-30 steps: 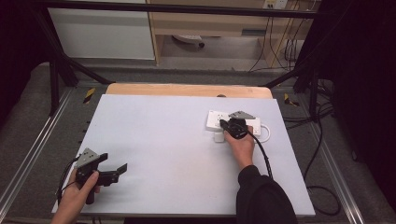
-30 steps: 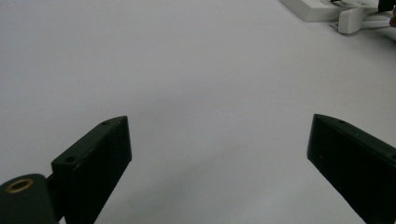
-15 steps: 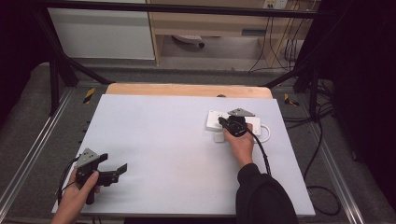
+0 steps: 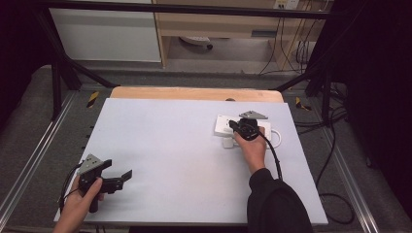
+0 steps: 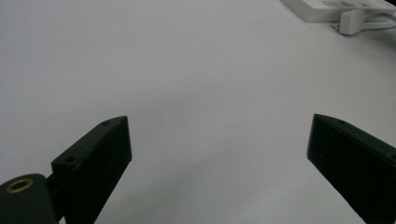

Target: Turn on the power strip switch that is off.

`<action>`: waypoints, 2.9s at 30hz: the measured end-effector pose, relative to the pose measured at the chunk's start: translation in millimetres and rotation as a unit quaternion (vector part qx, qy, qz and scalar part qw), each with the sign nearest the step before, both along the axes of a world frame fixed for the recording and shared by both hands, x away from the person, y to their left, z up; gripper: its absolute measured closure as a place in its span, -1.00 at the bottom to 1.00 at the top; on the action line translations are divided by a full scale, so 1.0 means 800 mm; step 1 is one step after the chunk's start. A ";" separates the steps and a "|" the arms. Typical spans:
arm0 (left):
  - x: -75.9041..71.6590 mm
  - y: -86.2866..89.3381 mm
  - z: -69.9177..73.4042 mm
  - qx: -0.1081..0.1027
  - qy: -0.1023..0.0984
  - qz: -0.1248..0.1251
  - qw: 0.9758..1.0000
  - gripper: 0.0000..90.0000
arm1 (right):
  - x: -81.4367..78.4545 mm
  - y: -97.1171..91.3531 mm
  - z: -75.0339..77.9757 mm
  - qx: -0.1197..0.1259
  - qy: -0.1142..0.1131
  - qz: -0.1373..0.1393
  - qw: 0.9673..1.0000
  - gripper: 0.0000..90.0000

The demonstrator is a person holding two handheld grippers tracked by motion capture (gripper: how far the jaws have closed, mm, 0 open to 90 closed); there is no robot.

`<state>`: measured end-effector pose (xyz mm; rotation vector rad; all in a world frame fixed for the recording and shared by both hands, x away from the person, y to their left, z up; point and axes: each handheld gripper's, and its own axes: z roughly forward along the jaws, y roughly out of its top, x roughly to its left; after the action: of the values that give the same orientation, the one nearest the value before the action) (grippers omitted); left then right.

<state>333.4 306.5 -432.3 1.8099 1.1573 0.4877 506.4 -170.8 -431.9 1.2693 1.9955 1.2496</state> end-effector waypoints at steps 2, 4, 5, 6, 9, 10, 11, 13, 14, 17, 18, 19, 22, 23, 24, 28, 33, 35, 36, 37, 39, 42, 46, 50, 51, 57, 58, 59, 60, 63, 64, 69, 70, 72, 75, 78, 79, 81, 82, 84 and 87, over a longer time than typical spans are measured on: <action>0.000 0.000 0.000 0.002 0.001 0.000 1.000 -0.85 | 0.000 0.000 0.000 -0.001 0.001 0.000 1.000 0.98; 0.000 0.000 0.000 0.001 0.000 -0.001 1.000 -0.85 | -0.001 0.000 0.002 0.003 0.001 0.002 1.000 0.93; -0.001 0.000 0.000 0.000 -0.001 -0.001 1.000 -0.85 | -0.001 0.000 0.003 0.004 0.002 0.002 1.000 0.90; -0.001 -0.001 0.000 0.000 -0.001 -0.001 1.000 -0.85 | -0.002 -0.001 0.004 0.005 0.001 0.003 1.000 0.84; 0.000 -0.002 -0.001 0.004 0.001 -0.003 1.000 -0.85 | -0.004 -0.003 0.010 0.012 -0.001 0.004 1.000 0.74; 0.000 -0.002 -0.001 0.004 0.001 -0.003 1.000 -0.85 | -0.004 -0.006 0.011 0.013 -0.002 0.003 1.000 0.68; 0.000 -0.002 -0.001 0.004 0.000 -0.003 1.000 -0.85 | -0.004 -0.008 0.013 0.015 -0.001 0.002 1.000 0.61; 0.000 -0.002 0.000 0.005 0.000 -0.003 1.000 -0.85 | -0.004 -0.012 0.016 0.018 -0.001 -0.008 1.000 0.42; 0.000 -0.002 -0.001 0.005 0.000 -0.002 1.000 -0.85 | -0.004 -0.014 0.017 0.020 0.001 -0.011 1.000 0.31; 0.000 -0.002 -0.001 0.003 0.000 -0.003 1.000 -0.85 | -0.003 -0.021 0.021 0.026 0.008 -0.027 0.999 -0.06; 0.000 -0.002 -0.001 0.005 0.000 -0.003 1.000 -0.85 | -0.003 -0.022 0.022 0.025 0.011 -0.035 0.999 -0.20; 0.001 -0.003 -0.001 0.005 0.000 -0.004 1.000 -0.85 | -0.003 -0.024 0.022 0.025 0.015 -0.041 0.999 -0.29; 0.000 -0.003 -0.001 0.006 0.001 -0.004 1.000 -0.85 | -0.003 -0.027 0.023 0.024 0.024 -0.048 0.998 -0.52; 0.000 -0.002 -0.001 0.005 0.001 -0.004 1.000 -0.85 | -0.003 -0.028 0.023 0.025 0.027 -0.050 0.998 -0.60; 0.000 -0.002 -0.001 0.004 0.001 -0.003 1.000 -0.85 | -0.003 -0.028 0.023 0.027 0.030 -0.052 0.998 -0.67; 0.000 -0.002 -0.001 0.003 0.001 -0.003 1.000 -0.85 | -0.004 -0.030 0.026 0.030 0.037 -0.048 0.998 -0.87; 0.001 -0.002 -0.001 0.004 0.003 -0.002 1.000 -0.85 | -0.010 -0.033 0.034 0.034 0.031 -0.036 0.998 -0.92; 0.001 -0.002 -0.001 0.004 0.003 -0.002 1.000 -0.85 | -0.012 -0.035 0.037 0.035 0.027 -0.034 0.998 -0.92; 0.001 -0.002 -0.001 0.004 0.003 -0.001 1.000 -0.85 | -0.013 -0.036 0.039 0.037 0.028 -0.034 0.998 -0.92; 0.001 -0.001 -0.001 0.004 0.003 -0.001 1.000 -0.85 | -0.015 -0.037 0.041 0.039 0.028 -0.034 0.998 -0.92; 0.001 -0.001 -0.002 0.004 0.004 -0.001 1.000 -0.85 | -0.017 -0.039 0.044 0.040 0.026 -0.032 0.998 -0.91; 0.000 -0.001 -0.001 0.004 0.004 -0.002 1.000 -0.85 | -0.021 -0.041 0.048 0.039 0.025 -0.030 0.998 -0.90; 0.000 -0.001 -0.002 0.004 0.004 -0.001 1.000 -0.85 | -0.027 -0.045 0.056 0.043 0.018 -0.024 0.999 -0.89; 0.000 -0.001 -0.002 0.005 0.004 -0.003 1.000 -0.85 | -0.033 -0.048 0.064 0.043 0.010 -0.023 0.999 -0.88; 0.000 -0.001 -0.002 0.005 0.004 -0.003 1.000 -0.85 | -0.034 -0.049 0.066 0.043 0.009 -0.023 0.999 -0.88; 0.000 -0.001 -0.003 0.002 0.007 -0.001 1.000 -0.85 | -0.045 -0.056 0.075 0.032 0.001 -0.037 0.999 -0.86; 0.000 0.000 -0.002 0.002 0.006 0.000 1.000 -0.85 | -0.048 -0.058 0.077 0.031 -0.004 -0.036 0.999 -0.85; 0.000 0.000 -0.002 0.002 0.006 0.000 1.000 -0.85 | -0.051 -0.060 0.079 0.032 -0.006 -0.035 0.999 -0.85; -0.001 0.000 -0.002 0.001 0.006 0.001 1.000 -0.85 | -0.054 -0.062 0.081 0.032 -0.008 -0.032 0.999 -0.85; -0.001 0.001 -0.002 0.000 0.006 0.002 1.000 -0.85 | -0.069 -0.070 0.088 0.038 -0.020 -0.023 0.999 -0.84; -0.001 0.001 -0.002 0.000 0.006 0.002 1.000 -0.85 | -0.075 -0.074 0.091 0.041 -0.024 -0.018 0.999 -0.84; -0.001 0.001 -0.002 -0.002 0.006 0.005 1.000 -0.85 | -0.108 -0.094 0.092 0.049 -0.051 -0.014 0.997 -0.85; -0.001 0.001 -0.002 -0.002 0.006 0.005 1.000 -0.85 | -0.113 -0.097 0.090 0.050 -0.054 -0.013 0.997 -0.86; -0.002 0.001 -0.001 -0.002 0.005 0.007 1.000 -0.85 | -0.126 -0.105 0.086 0.049 -0.063 -0.016 0.997 -0.87; -0.002 0.000 -0.001 -0.003 0.005 0.007 1.000 -0.85 | -0.145 -0.115 0.078 0.043 -0.073 -0.018 0.996 -0.87; -0.003 0.000 0.000 -0.003 0.003 0.006 1.000 -0.85 | -0.164 -0.121 0.067 0.042 -0.074 -0.017 0.996 -0.88; -0.004 0.000 0.000 -0.004 0.003 0.005 1.000 -0.85 | -0.169 -0.123 0.063 0.040 -0.073 -0.015 0.996 -0.89; -0.004 0.000 0.000 -0.005 0.002 0.005 1.000 -0.85 | -0.178 -0.125 0.054 0.039 -0.071 -0.016 0.997 -0.89; -0.005 0.000 0.000 -0.005 0.002 0.005 1.000 -0.85 | -0.181 -0.127 0.049 0.037 -0.067 -0.016 0.997 -0.90; -0.005 0.000 0.000 -0.007 0.003 0.004 1.000 -0.85 | -0.187 -0.130 0.040 0.036 -0.061 -0.019 0.997 -0.90; -0.006 0.000 0.001 -0.009 0.005 0.006 1.000 -0.85 | -0.193 -0.134 0.025 0.033 -0.048 -0.022 0.998 -0.91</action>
<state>328.5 306.3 -431.7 1.7933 1.1764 0.4736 352.2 -278.1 -412.0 1.2520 1.8640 1.3404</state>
